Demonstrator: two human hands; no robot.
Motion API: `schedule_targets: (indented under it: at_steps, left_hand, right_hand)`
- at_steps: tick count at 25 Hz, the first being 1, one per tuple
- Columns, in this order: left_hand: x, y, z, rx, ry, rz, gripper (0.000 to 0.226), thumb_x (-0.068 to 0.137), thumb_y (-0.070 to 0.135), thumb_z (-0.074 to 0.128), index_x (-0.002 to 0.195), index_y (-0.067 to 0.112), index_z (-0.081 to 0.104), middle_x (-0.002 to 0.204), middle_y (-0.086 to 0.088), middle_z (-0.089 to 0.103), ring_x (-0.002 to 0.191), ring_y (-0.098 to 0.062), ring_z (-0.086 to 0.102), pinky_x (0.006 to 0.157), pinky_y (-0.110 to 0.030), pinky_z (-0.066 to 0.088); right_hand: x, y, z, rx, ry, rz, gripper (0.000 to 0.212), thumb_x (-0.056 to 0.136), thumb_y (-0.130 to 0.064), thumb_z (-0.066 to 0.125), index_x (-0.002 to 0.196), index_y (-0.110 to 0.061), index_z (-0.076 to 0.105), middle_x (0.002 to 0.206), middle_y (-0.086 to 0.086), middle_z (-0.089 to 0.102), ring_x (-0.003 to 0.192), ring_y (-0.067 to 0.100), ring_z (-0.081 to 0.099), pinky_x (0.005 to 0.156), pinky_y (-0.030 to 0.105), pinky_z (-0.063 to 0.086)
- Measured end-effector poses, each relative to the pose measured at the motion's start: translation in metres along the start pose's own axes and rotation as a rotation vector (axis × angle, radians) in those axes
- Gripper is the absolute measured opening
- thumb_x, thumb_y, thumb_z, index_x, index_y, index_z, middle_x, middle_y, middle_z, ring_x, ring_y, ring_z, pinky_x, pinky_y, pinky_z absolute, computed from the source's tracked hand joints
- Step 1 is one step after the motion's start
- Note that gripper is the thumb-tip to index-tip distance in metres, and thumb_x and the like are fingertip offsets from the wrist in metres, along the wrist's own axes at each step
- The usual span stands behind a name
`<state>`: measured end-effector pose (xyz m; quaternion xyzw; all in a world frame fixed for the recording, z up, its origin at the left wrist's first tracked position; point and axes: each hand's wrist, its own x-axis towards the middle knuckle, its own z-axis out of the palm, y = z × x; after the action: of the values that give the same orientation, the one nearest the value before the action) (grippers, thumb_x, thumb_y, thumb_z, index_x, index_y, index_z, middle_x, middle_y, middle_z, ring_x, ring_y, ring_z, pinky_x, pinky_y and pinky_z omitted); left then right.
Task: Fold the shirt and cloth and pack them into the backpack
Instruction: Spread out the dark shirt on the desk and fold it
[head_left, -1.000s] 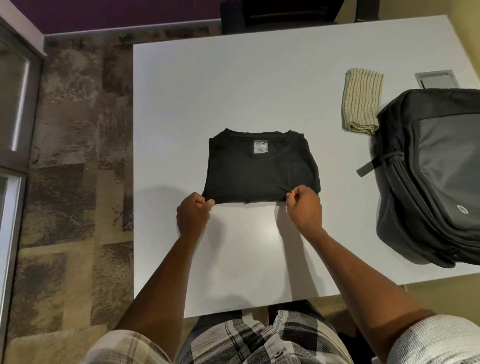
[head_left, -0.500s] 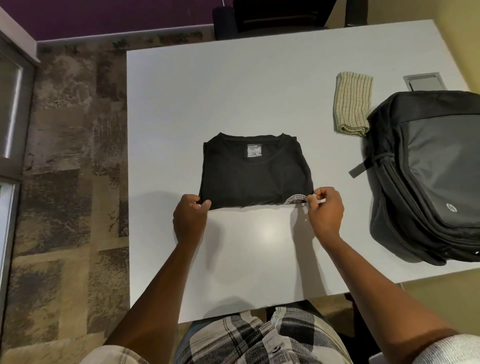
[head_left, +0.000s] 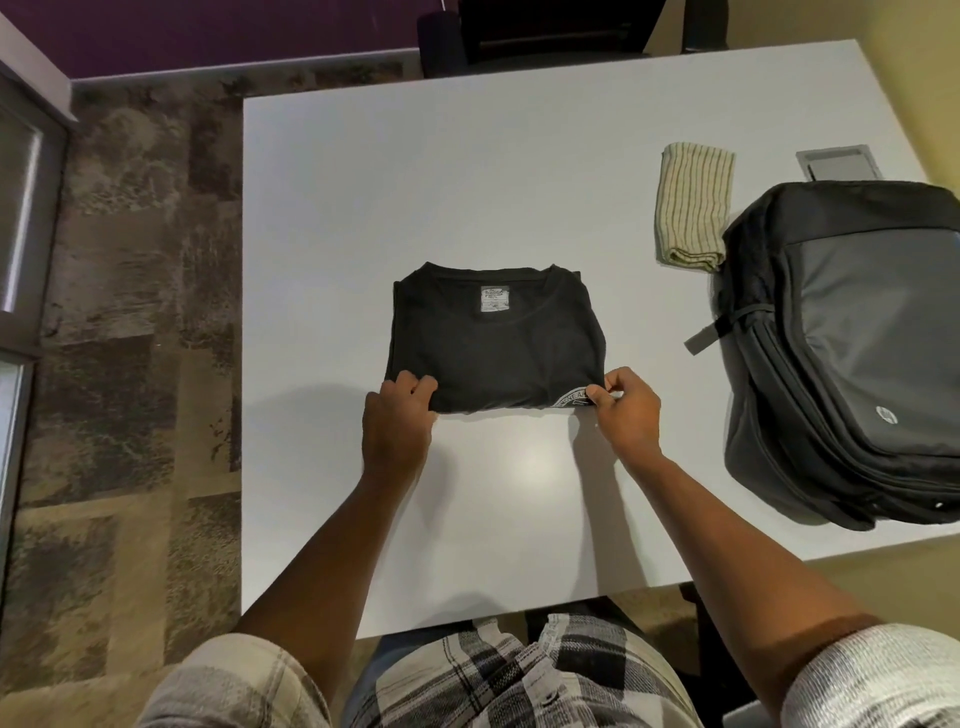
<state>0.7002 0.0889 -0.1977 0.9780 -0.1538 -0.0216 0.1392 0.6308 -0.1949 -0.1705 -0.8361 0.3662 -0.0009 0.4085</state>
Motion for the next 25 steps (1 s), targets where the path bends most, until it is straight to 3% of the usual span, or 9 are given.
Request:
schedule_targets:
  at_steps: [6,12,14,16,18,20,22,25]
  left_hand:
    - [0.014,-0.009,-0.004,0.071,-0.062,0.105,0.030,0.069,0.011,0.091,0.086,0.004,0.068,0.071,-0.013,0.064,0.056,-0.027,0.059,0.053,-0.033,0.055]
    - [0.014,-0.003,-0.010,0.019,-0.105,0.071,0.022,0.078,0.013,0.085,0.082,0.007,0.064,0.071,-0.012,0.063,0.059,-0.024,0.059,0.055,-0.032,0.055]
    - [0.018,0.000,-0.012,0.002,-0.101,-0.012,0.017,0.083,0.013,0.080,0.092,0.007,0.067,0.081,-0.011,0.065,0.069,-0.025,0.061,0.063,-0.033,0.056]
    - [0.016,0.010,-0.013,-0.107,0.032,-0.037,0.021,0.086,0.005,0.074,0.107,0.004,0.069,0.099,-0.014,0.070,0.087,-0.031,0.067,0.078,-0.037,0.059]
    - [0.009,0.024,-0.004,-0.131,0.125,0.121,0.043,0.083,-0.002,0.068,0.126,0.001,0.064,0.127,-0.018,0.064,0.115,-0.037,0.063,0.099,-0.045,0.052]
    - [0.003,0.036,0.010,-0.028,0.021,0.258,0.071,0.078,0.009,0.074,0.144,0.005,0.049,0.151,-0.017,0.045,0.139,-0.035,0.044,0.112,-0.051,0.038]
    - [0.007,0.036,0.017,0.051,-0.128,0.219,0.090,0.077,0.024,0.081,0.153,0.011,0.036,0.161,-0.013,0.032,0.148,-0.033,0.031,0.117,-0.054,0.030]
    - [0.014,0.013,0.022,0.111,-0.224,0.225,0.082,0.089,0.032,0.073,0.156,0.014,0.029,0.163,-0.009,0.028,0.151,-0.028,0.025,0.120,-0.051,0.027]
  right_hand:
    - [0.017,0.008,-0.023,-0.072,-0.064,0.018,0.023,0.096,-0.021,0.065,0.081,-0.008,0.054,0.072,0.002,0.057,0.063,0.017,0.051,0.054,0.022,0.037]
    - [0.018,0.011,-0.022,-0.097,-0.103,0.022,0.021,0.098,-0.020,0.063,0.084,-0.008,0.053,0.078,0.005,0.059,0.071,0.026,0.055,0.056,0.028,0.040]
    - [0.012,0.006,-0.025,-0.110,-0.021,-0.062,0.009,0.093,-0.003,0.058,0.091,-0.010,0.054,0.090,0.003,0.058,0.080,0.024,0.056,0.064,0.030,0.040]
    - [0.004,-0.004,-0.026,-0.131,0.079,-0.330,0.027,0.084,0.007,0.055,0.102,-0.012,0.055,0.102,0.002,0.056,0.089,0.022,0.054,0.073,0.030,0.043]
    - [-0.003,-0.019,-0.013,-0.150,0.008,-0.576,0.036,0.080,0.004,0.061,0.111,-0.012,0.056,0.111,0.003,0.057,0.097,0.022,0.054,0.081,0.033,0.046]
    - [-0.002,-0.030,0.008,-0.276,-0.152,-0.690,0.048,0.077,-0.007,0.072,0.122,-0.012,0.057,0.126,0.005,0.058,0.111,0.025,0.054,0.094,0.037,0.047]
    - [0.003,-0.031,0.029,-0.431,-0.251,-0.704,0.060,0.075,-0.016,0.079,0.130,-0.012,0.057,0.139,0.009,0.055,0.126,0.027,0.050,0.106,0.041,0.043]
    - [0.014,-0.012,0.033,-0.596,-0.290,-0.714,0.055,0.083,-0.011,0.074,0.136,-0.011,0.058,0.144,0.011,0.054,0.132,0.033,0.051,0.113,0.046,0.039]
